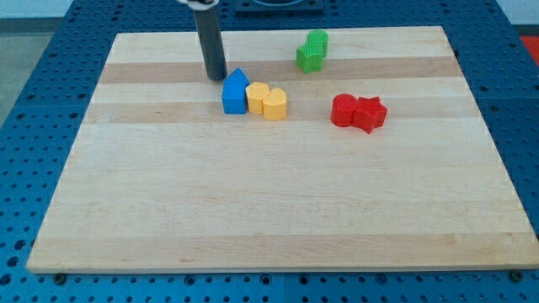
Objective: Place the blue blocks on the top centre of the board
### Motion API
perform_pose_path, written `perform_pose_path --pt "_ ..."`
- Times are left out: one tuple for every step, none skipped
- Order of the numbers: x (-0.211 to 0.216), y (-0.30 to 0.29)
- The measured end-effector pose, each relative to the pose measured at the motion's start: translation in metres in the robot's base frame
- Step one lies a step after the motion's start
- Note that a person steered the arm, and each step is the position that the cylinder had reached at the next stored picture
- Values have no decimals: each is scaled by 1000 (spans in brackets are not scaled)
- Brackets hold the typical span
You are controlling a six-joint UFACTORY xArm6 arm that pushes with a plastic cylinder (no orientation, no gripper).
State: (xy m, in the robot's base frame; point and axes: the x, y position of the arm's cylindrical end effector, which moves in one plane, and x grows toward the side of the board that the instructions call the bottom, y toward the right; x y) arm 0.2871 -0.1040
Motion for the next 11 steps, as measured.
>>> perform_pose_path --pt "2 -30" --pt "79 -38" --pt "143 -9" --pt "131 42" --pt "105 49" --pt "101 35" --pt "99 19" --pt "69 18" --pt "33 19" --pt "1 19" --pt "-7 6"
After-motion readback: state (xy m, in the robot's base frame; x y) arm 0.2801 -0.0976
